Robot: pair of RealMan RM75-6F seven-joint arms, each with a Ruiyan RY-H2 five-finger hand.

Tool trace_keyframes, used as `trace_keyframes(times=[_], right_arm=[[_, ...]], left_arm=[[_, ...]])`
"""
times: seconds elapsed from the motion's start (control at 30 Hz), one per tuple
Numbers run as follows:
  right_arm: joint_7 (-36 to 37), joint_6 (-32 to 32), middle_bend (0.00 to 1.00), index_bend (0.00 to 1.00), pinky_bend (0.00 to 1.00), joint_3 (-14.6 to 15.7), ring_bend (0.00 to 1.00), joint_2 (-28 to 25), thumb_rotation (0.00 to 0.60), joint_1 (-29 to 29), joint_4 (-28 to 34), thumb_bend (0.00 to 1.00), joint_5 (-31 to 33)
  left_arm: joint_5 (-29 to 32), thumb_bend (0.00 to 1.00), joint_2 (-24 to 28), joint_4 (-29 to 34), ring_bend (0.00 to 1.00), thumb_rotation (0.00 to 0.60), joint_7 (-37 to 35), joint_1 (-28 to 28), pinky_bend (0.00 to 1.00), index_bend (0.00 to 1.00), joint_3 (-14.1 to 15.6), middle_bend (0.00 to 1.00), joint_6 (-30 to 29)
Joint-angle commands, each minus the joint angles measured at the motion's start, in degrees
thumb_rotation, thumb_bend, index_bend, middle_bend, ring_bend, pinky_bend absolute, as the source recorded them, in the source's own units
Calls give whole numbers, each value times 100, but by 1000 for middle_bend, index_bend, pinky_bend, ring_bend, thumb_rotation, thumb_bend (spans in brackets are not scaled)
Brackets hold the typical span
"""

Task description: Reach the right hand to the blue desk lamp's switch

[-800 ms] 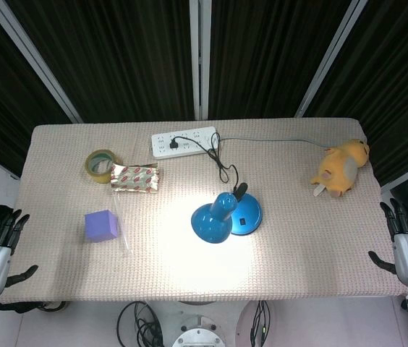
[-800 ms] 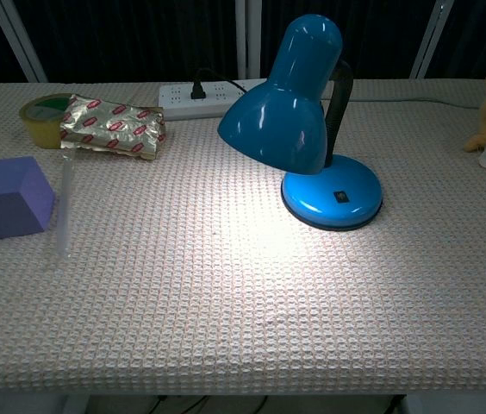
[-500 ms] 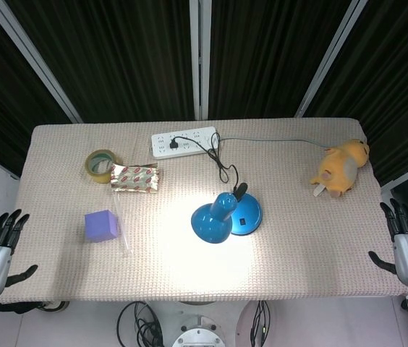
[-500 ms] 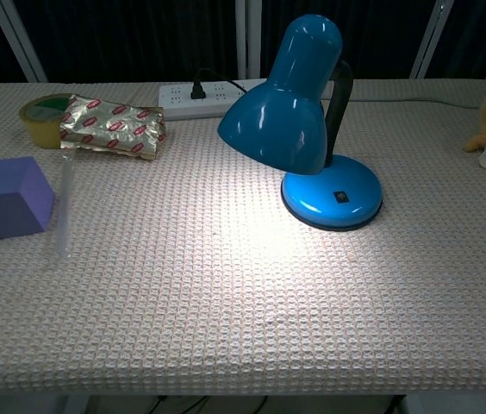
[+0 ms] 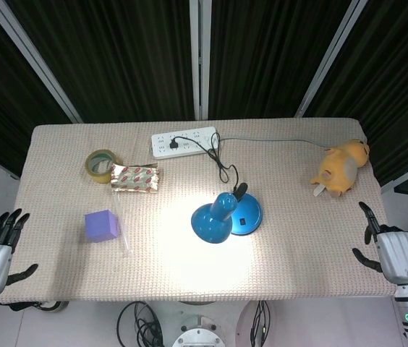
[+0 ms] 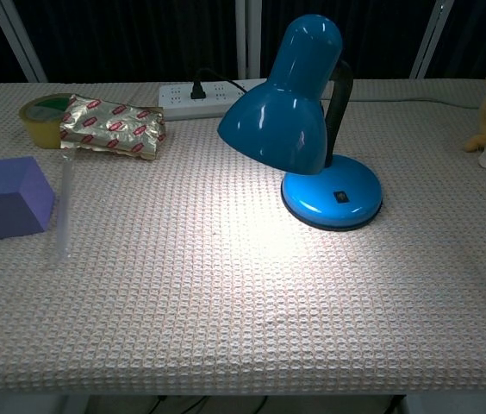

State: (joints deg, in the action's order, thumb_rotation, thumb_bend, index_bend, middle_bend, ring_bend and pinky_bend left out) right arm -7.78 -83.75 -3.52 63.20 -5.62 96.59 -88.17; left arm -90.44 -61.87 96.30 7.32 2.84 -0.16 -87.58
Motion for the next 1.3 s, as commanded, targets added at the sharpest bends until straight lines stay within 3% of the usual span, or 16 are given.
trace_keyframes(times=[0.03,0.13,0.27,0.57,0.97,1.3], right_arm=[[-551,605,1000,0,939,205,957,295,600,-332,199,155,-260],[-1007,1109,1000,0,955,256,972,518,600,-603,320,264,-269],[-1789,2188,1000,0,957,137,976,994,600,-1145,321,464,346],[-2366,3005,1000,0,957,-162,976,1908,600,-1818,-2,477,1432],[-2976,3138,1000,0,957,-172,974,2104,600,-2281,140,477,2353],[-3057,3043,1000,0,957,-101,974,2219,600,-2505,94,477,2682]], left_arm=[[-11,103,-44,-35,0,600,22,25,41,50,15,0,46],[-32,102,-64,-50,0,600,27,35,41,50,22,0,54],[-45,102,-33,-44,0,600,-55,25,41,50,11,0,4],[-33,102,49,-71,0,600,-210,12,41,50,29,0,3],[-47,102,62,-125,0,600,-312,21,41,50,21,0,-13],[-34,103,93,-133,0,600,-373,5,41,51,17,0,-42]])
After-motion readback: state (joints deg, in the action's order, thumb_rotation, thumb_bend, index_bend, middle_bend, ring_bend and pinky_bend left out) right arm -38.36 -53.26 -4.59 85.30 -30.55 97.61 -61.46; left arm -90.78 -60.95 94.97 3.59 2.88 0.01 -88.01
